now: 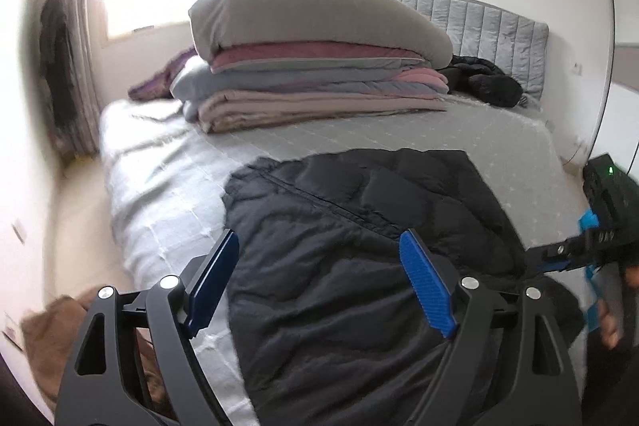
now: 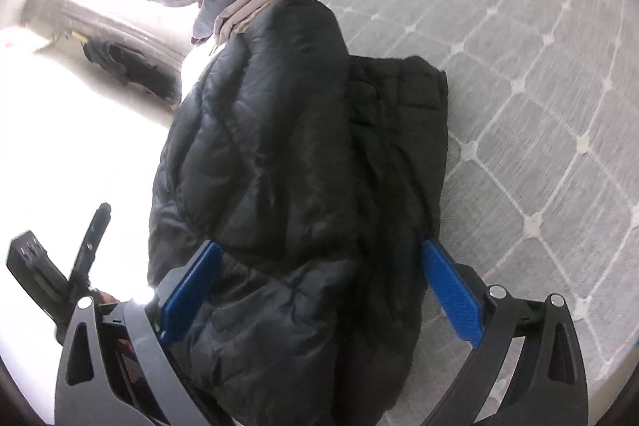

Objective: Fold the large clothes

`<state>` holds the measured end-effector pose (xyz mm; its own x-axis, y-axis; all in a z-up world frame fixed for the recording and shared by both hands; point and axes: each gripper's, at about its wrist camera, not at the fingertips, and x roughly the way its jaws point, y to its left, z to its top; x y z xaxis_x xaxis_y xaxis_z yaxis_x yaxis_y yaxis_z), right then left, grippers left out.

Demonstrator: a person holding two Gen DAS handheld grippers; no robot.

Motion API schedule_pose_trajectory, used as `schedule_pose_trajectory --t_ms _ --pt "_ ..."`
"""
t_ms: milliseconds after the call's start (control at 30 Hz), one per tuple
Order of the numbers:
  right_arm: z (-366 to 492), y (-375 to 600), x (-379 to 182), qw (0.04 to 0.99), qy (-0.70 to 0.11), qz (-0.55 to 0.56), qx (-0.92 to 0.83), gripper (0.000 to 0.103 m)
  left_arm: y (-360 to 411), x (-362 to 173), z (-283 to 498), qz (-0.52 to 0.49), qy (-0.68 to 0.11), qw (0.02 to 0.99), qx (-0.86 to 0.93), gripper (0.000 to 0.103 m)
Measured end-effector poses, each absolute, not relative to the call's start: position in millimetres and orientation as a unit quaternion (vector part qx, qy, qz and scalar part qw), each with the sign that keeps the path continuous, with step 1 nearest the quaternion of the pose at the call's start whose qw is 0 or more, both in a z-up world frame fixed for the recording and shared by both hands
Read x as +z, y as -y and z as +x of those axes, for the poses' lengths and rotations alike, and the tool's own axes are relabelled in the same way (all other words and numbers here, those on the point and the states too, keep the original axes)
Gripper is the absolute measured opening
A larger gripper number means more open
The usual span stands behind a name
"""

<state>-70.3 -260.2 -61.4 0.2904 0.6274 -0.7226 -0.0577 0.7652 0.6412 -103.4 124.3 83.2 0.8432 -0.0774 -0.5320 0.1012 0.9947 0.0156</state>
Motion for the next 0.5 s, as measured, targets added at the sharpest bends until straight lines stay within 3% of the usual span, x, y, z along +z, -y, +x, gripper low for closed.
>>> schedule_pose_trajectory --t_ms 500 --pt "-61.4 265.2 -66.2 0.754 -0.555 0.265 0.230 0.096 -119.9 85.2 -105.9 0.039 -0.272 0.960 -0.049 0.079"
